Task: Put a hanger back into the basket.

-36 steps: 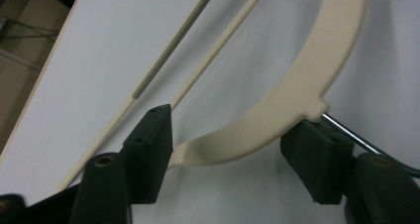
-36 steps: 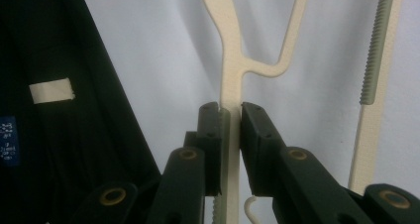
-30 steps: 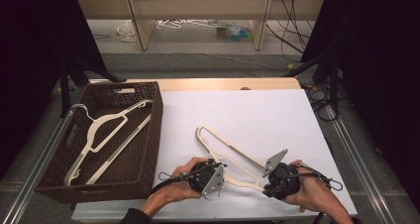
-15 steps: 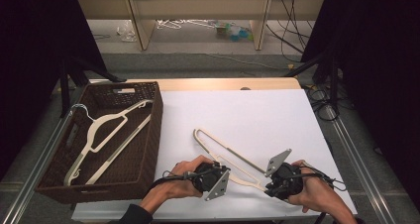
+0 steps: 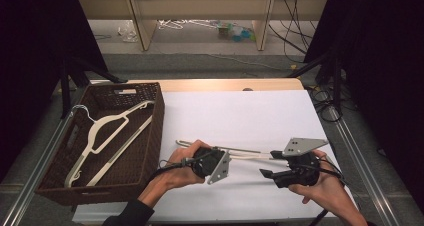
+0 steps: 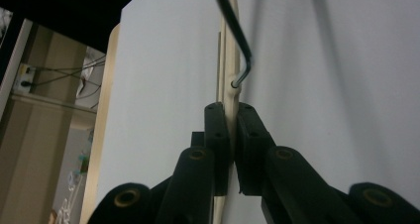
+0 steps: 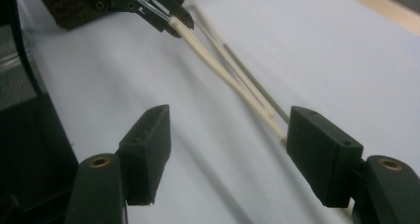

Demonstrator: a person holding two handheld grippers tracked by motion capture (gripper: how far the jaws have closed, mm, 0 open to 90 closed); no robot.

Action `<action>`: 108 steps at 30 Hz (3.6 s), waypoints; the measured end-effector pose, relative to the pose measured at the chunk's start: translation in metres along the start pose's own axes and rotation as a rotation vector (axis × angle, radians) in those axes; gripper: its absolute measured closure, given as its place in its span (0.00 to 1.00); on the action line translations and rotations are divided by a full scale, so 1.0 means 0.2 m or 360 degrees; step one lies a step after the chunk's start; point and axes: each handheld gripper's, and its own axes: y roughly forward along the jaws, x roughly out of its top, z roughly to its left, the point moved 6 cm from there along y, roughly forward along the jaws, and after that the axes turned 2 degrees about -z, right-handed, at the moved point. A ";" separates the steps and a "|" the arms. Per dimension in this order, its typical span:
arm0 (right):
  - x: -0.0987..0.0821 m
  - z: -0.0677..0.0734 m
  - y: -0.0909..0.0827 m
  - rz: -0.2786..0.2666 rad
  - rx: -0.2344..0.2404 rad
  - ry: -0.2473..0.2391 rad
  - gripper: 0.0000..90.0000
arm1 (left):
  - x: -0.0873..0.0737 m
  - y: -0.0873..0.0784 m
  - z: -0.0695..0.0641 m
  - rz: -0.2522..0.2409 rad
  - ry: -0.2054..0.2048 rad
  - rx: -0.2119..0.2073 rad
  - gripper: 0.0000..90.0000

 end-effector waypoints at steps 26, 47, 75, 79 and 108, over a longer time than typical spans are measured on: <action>-0.04 0.03 0.01 -0.0056 0.0074 0.0008 0.35 | -0.05 -0.48 0.40 -0.0404 -0.1334 -0.0104 0.95; -0.16 0.06 0.06 -0.0007 0.0113 0.0034 0.32 | -0.11 -1.07 0.58 -0.0417 -0.1485 -0.0050 0.95; -0.21 0.05 0.08 0.0054 0.0107 0.0056 0.32 | -0.86 -1.35 0.61 -0.0007 -0.1699 0.0368 0.95; -0.21 0.04 0.09 0.0053 0.0095 0.0059 0.31 | -0.97 -1.35 0.57 0.0093 -0.1713 0.0380 0.95; -0.24 0.04 0.11 0.0089 0.0107 0.0052 0.30 | -1.26 -1.03 0.39 0.0383 -0.1834 0.0258 0.95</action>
